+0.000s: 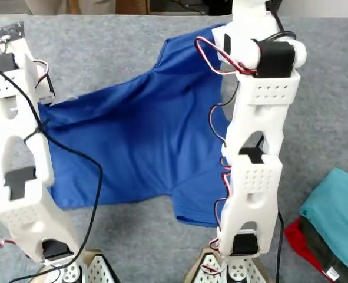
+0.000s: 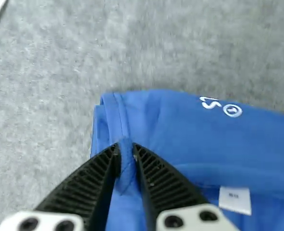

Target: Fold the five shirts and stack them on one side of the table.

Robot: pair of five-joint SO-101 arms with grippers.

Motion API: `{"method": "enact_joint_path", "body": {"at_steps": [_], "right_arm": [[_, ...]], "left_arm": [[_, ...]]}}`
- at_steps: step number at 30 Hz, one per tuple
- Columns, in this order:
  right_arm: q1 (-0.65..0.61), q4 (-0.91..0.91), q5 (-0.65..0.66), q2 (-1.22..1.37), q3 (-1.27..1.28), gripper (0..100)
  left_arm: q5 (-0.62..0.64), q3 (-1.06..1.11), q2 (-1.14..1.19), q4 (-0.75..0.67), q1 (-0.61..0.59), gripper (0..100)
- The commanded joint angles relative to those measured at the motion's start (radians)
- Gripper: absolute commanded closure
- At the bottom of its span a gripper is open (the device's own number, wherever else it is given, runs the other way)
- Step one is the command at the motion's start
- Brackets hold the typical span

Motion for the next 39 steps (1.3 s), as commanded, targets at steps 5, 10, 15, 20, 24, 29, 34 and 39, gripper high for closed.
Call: {"method": "enact_joint_path", "body": {"at_steps": [5,10,15,20,24,29,34,39], "right_arm": [[0.007,0.018,-0.012,-0.216,0.243,99.5],[0.013,0.017,-0.020,-0.426,0.604,99.5],[0.035,0.009,-0.012,-0.662,0.993,99.5],[0.076,-0.080,-0.011,-0.878,1.383,99.5],[0.093,-0.176,-0.012,-1.036,1.745,99.5],[0.090,-0.272,-0.009,-1.307,2.123,99.5],[0.124,-0.356,0.029,-1.538,2.420,99.4],[0.214,-0.402,0.044,-1.655,2.589,99.3]], "left_arm": [[-0.041,0.411,-0.387,-0.124,0.089,98],[-0.044,0.706,-0.541,-0.247,0.086,98],[-0.046,0.816,-0.642,-0.252,-0.003,98],[-0.106,0.824,-0.677,-0.238,-0.101,98],[-0.147,0.845,-0.684,-0.230,-0.117,98],[-0.175,0.953,-0.687,-0.230,-0.114,98],[-0.187,1.088,-0.687,-0.258,-0.081,98],[-0.187,1.171,-0.687,-0.322,-0.052,98]]}}
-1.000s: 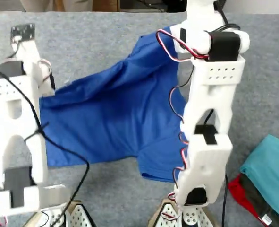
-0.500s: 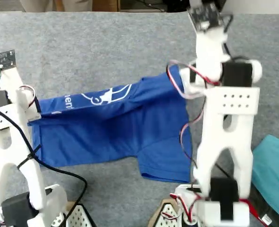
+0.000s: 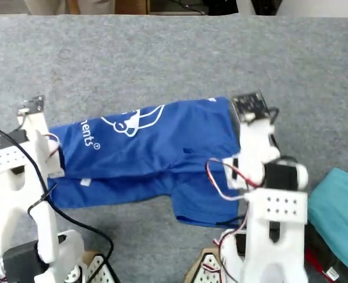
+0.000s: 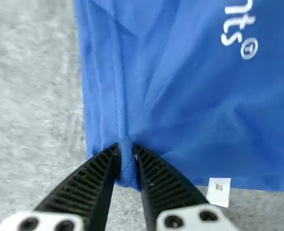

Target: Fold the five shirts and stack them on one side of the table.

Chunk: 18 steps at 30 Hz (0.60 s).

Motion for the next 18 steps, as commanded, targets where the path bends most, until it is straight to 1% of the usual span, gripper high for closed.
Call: {"method": "enact_joint_path", "body": {"at_steps": [1,3,6,11,16,18], "right_arm": [[0.058,-0.008,0.031,-0.082,0.090,99.3],[0.087,0.005,0.051,-0.113,0.130,99.3],[0.127,0.002,0.094,-0.165,0.177,99.3],[0.200,-0.012,0.183,-0.242,0.226,99.3],[0.236,-0.028,0.244,-0.268,0.260,99.3],[0.231,-0.028,0.249,-0.268,0.260,99.3]], "left_arm": [[-0.006,0.025,-0.035,-0.043,-0.002,98],[-0.018,0.026,-0.035,-0.044,-0.032,98],[-0.097,0.028,-0.035,-0.043,-0.049,98],[-0.167,0.028,-0.035,-0.043,-0.087,98],[-0.187,0.064,-0.035,-0.051,-0.087,98],[-0.186,0.095,-0.035,-0.091,-0.078,98]]}}
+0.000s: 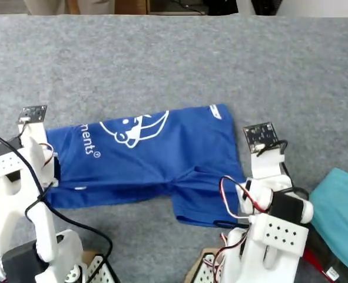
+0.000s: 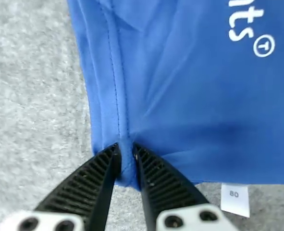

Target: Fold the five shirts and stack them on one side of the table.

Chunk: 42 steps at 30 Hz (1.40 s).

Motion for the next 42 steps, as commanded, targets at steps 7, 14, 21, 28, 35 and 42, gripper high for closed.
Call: {"method": "enact_joint_path", "body": {"at_steps": [7,14,21,28,35,42], "right_arm": [[0.015,-0.008,0.098,-0.016,0.004,99.3],[0.015,-0.006,0.129,-0.018,-0.004,74.0],[0.015,-0.015,0.160,-0.018,-0.077,68.6],[-0.151,-0.183,0.084,-0.010,-0.134,99.4],[-0.504,-0.359,-0.054,-0.008,0.007,99.3],[-0.572,-0.526,-0.189,0.068,0.088,99.3]], "left_arm": [[-0.006,0.063,-0.031,-0.089,0.002,98],[-0.006,0.055,-0.033,-0.086,0.000,94],[-0.005,-0.008,-0.033,-0.046,-0.081,85],[0.014,-0.239,-0.033,0.127,-0.077,92],[0.301,-0.379,-0.019,0.037,0.058,98],[0.456,-0.327,0.111,-0.149,0.221,98]]}}
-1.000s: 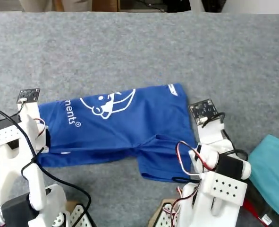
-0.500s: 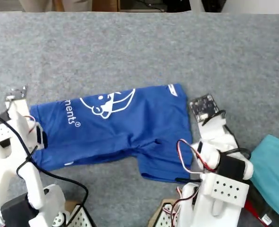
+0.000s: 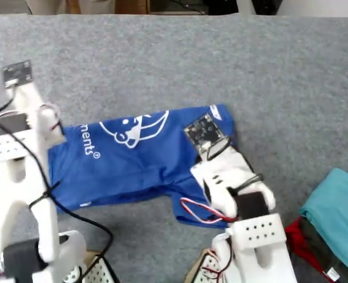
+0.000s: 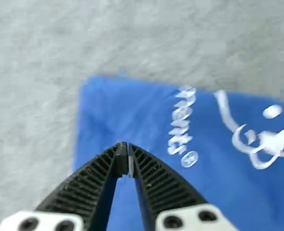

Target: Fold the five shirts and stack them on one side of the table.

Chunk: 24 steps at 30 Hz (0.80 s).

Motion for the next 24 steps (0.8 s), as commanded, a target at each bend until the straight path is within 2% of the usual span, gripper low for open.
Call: {"method": "enact_joint_path", "body": {"at_steps": [1,8,14,24], "right_arm": [[-0.019,-0.046,-0.089,0.073,-0.022,99.3],[-0.021,-0.046,-0.247,0.410,-0.242,99.3],[-0.022,-0.046,-0.304,0.674,-0.438,99.3],[-0.031,-0.044,-0.301,0.842,-0.389,99.3]], "left_arm": [[0.058,-0.009,0.087,-0.064,0.025,98],[0.052,0.020,0.219,-0.069,-0.006,98],[-0.014,0.078,0.228,-0.112,-0.009,98],[-0.017,0.147,0.236,-0.130,-0.011,98]]}}
